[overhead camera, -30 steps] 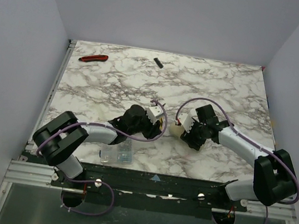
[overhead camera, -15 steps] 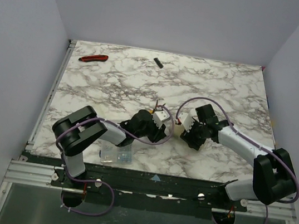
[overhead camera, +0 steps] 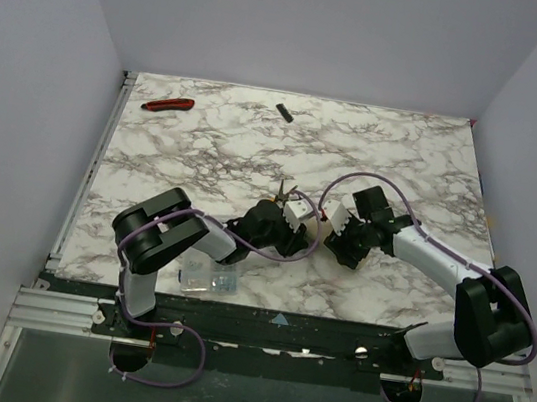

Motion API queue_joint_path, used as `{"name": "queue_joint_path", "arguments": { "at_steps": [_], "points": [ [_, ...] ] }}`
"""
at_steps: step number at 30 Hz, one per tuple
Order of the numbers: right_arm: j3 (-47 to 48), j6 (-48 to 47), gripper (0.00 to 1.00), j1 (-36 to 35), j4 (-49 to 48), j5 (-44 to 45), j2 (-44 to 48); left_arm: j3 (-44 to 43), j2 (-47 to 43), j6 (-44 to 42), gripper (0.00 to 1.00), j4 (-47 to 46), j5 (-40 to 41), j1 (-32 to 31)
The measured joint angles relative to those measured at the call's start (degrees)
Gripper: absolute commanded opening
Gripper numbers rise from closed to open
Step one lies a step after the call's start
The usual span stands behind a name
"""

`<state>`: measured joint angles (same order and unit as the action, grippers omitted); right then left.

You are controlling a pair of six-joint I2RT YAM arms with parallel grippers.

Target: Open the umbrella

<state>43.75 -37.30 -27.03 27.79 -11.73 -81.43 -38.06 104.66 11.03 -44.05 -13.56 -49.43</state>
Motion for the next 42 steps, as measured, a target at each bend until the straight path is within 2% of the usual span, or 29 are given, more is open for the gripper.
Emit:
{"name": "queue_joint_path", "arguments": {
  "at_steps": [3, 6, 7, 18, 26, 31, 37, 39, 40, 42],
  "points": [
    [-0.1, 0.3, 0.51, 0.1, -0.1, -0.1, 0.0, -0.4, 1.0, 1.5, 0.17, -0.3, 0.3, 0.0],
    [-0.4, 0.3, 0.51, 0.1, -0.4, -0.2, 0.2, -0.9, 1.6, 2.8, 0.02, 0.1, 1.3, 0.0],
    [-0.4, 0.3, 0.5, 0.1, -0.4, -0.3, 0.3, -0.9, 1.6, 3.3, 0.0, 0.2, 1.6, 0.0],
    [-1.3, -0.5, 0.5, 0.1, -1.1, -0.4, 0.9, -0.8, 0.7, 5.4, 0.0, 1.6, 2.4, 0.4],
    [-2.1, -4.0, 0.49, 0.0, -1.4, -1.4, 1.7, -0.1, -0.6, 4.9, 0.0, 2.6, 2.2, 3.9],
    [-2.1, -10.8, 0.51, 0.0, -0.4, -3.3, 1.7, -0.1, -0.6, 3.4, 0.0, 2.7, 1.0, 4.5],
    [-2.0, -26.0, 0.52, 0.0, 2.2, -6.3, 1.5, -0.1, -0.6, 1.1, 0.0, 3.2, -1.3, 4.8],
    [-1.1, -31.1, 0.55, 0.0, 3.7, -6.8, 0.6, -0.1, -0.6, 0.7, 0.0, 3.4, -1.9, 4.8],
    [-0.4, -33.8, 0.6, 0.0, 4.7, -7.3, -0.2, -0.1, -0.6, 0.5, 0.0, 3.4, -2.0, 4.8],
    [1.0, -38.2, 0.78, 0.0, 6.4, -8.0, -1.6, -0.1, -0.6, 0.3, 0.0, 3.4, -2.2, 5.0]
  ]
}}
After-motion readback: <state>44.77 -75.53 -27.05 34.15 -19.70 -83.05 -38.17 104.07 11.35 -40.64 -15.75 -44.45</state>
